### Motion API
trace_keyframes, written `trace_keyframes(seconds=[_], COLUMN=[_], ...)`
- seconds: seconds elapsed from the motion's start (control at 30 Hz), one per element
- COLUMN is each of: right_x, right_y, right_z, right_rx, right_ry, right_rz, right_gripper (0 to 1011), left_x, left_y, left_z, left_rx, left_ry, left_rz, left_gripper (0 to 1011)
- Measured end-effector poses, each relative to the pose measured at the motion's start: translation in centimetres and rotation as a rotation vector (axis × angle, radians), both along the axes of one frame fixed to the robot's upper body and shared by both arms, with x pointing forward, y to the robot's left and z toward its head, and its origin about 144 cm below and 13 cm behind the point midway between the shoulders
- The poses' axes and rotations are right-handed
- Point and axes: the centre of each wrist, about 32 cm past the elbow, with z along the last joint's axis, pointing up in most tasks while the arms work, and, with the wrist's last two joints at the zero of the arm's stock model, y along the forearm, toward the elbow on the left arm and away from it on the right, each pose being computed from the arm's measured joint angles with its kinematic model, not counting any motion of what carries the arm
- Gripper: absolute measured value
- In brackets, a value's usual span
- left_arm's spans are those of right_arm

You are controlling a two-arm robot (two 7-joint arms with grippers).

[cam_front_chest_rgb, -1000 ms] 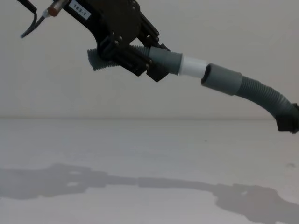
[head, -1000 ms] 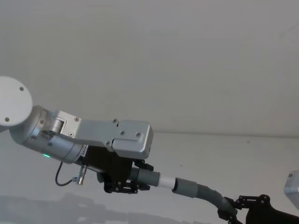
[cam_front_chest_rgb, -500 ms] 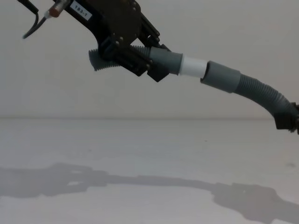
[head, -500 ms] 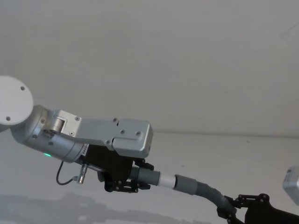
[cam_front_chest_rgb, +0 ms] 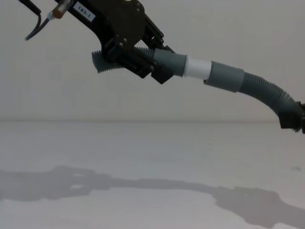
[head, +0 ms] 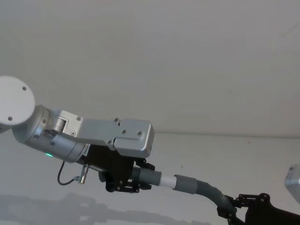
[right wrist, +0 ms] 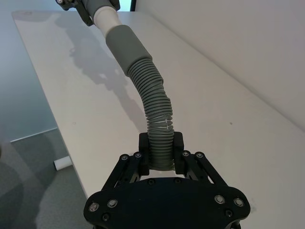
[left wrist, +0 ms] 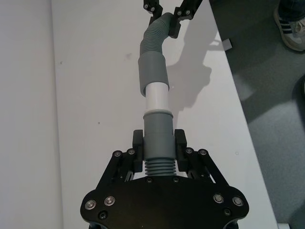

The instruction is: Use both hands to pick up one end of the pipe from the table, align the ends, and insert them.

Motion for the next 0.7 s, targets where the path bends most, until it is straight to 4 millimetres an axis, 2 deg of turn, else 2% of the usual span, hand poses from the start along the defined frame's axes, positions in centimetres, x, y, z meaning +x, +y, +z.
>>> trace_keyframes(seconds=[0.7], right_x=[0.31], right_y=[-0.53], right_z=[0.00], right_rx=[0.028], right_ry=[-0.048], right_rz=[0.069], right_gripper=[255], left_x=[0.26], left_y=[-0.01], left_z=[-0.05], left_rx=[0.000], left_ry=[0.003], left_rz=[0.006], left_gripper=[352])
